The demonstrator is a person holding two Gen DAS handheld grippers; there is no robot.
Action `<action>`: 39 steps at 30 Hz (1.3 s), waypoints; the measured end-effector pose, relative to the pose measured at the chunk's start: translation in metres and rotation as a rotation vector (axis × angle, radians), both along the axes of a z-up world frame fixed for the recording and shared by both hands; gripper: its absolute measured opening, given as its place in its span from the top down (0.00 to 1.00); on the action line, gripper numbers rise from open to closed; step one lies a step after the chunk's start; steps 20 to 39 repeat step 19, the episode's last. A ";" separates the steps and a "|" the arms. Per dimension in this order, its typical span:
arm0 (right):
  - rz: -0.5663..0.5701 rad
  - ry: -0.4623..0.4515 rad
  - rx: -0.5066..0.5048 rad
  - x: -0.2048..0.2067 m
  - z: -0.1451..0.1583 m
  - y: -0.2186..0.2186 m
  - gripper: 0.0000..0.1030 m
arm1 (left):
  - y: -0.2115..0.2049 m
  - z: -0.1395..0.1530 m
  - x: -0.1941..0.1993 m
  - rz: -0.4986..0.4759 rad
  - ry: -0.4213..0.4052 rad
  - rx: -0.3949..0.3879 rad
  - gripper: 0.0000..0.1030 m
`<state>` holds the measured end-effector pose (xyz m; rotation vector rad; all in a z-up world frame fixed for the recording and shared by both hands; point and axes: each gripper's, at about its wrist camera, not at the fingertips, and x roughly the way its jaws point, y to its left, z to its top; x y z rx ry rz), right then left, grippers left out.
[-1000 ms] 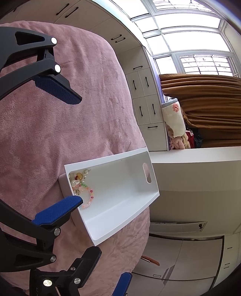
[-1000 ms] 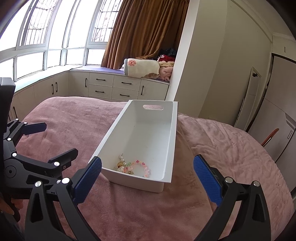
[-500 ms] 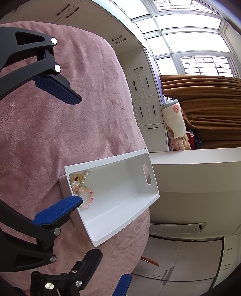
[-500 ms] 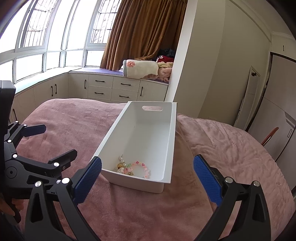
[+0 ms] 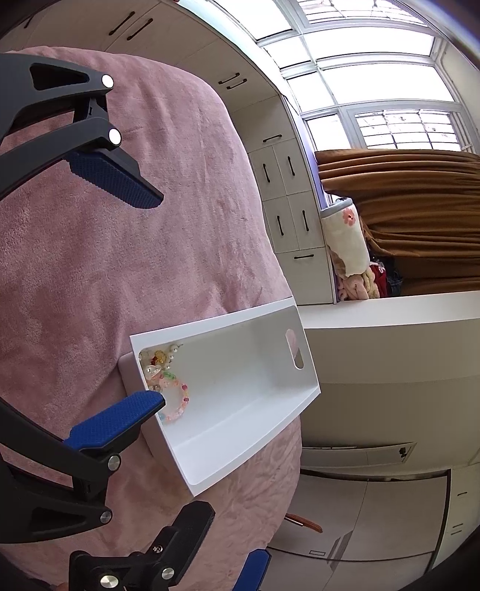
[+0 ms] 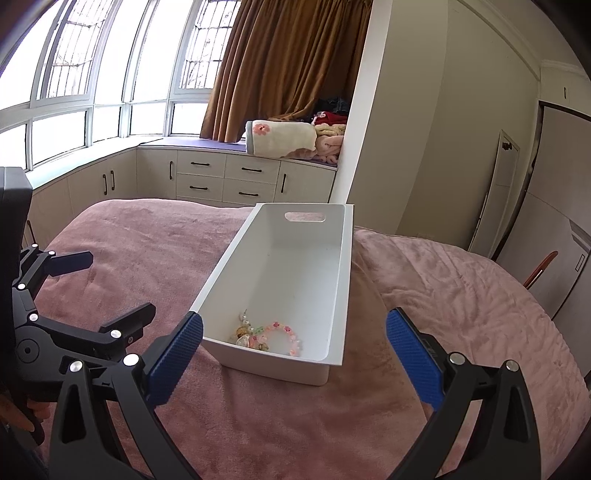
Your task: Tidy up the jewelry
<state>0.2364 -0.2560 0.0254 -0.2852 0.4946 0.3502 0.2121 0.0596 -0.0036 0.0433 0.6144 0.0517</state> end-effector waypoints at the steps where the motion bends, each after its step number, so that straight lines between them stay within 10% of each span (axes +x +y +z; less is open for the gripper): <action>1: 0.000 0.000 -0.001 0.000 0.000 0.000 0.05 | 0.000 0.000 0.000 0.000 -0.002 0.001 0.03; 39: 0.004 -0.004 0.000 0.000 -0.001 0.001 0.05 | 0.000 0.007 -0.005 -0.012 -0.030 0.004 0.03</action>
